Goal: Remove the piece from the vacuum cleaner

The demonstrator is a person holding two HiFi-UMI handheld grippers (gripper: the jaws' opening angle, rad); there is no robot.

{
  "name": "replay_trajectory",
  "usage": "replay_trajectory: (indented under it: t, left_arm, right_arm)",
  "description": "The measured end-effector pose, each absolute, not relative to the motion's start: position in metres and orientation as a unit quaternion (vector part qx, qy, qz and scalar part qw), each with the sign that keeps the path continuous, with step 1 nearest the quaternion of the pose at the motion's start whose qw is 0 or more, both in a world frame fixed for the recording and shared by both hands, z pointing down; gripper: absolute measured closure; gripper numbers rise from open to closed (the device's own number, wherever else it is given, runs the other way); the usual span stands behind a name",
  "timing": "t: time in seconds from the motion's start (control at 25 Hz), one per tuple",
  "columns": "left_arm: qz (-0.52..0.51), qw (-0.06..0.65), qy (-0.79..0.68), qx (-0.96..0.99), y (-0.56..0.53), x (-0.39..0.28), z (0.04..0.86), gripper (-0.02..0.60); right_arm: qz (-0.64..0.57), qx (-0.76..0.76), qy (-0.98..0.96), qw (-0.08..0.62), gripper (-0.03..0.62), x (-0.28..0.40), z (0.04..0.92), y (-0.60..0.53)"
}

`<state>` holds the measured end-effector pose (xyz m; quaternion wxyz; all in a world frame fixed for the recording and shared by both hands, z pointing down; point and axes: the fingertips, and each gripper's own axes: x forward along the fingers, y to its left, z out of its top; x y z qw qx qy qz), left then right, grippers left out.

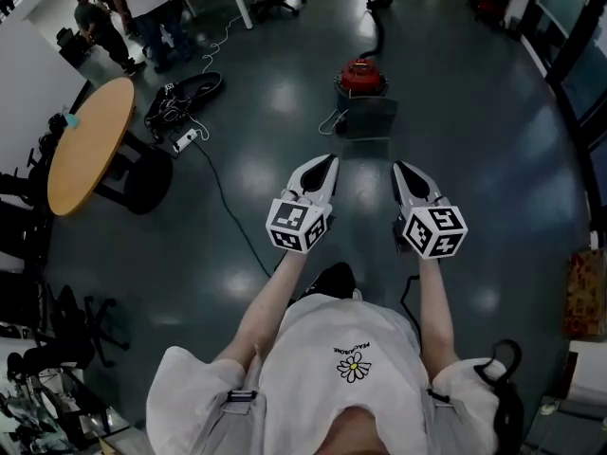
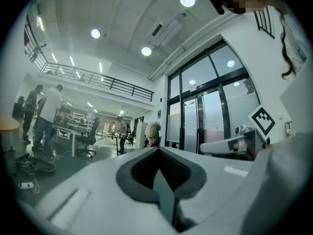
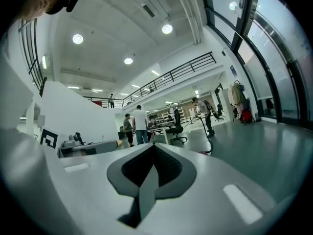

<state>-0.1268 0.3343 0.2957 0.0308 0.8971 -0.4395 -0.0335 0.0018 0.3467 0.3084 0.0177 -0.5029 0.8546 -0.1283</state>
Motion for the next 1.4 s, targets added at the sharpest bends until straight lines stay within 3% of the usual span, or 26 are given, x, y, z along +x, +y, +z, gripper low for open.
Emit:
replay_trajectory:
  t: [0.44, 1.04, 1.4]
  left_arm:
    - [-0.031, 0.050, -0.459, 0.886, 0.260, -0.125, 0.321, 0.581]
    - [-0.065, 0.040, -0.459, 0.885, 0.029, -0.105, 0.287, 0.581]
    - [-0.042, 0.069, -0.443, 0.893, -0.063, -0.073, 0.314, 0.581]
  right_arm:
    - [-0.146, -0.507, 0.849, 0.003, 0.569, 0.029, 0.337, 0.282]
    - [-0.115, -0.497, 0.859, -0.032, 0.568, 0.048, 0.308, 0.052]
    - [-0.137, -0.511, 0.847, -0.048, 0.556, 0.075, 0.329, -0.040]
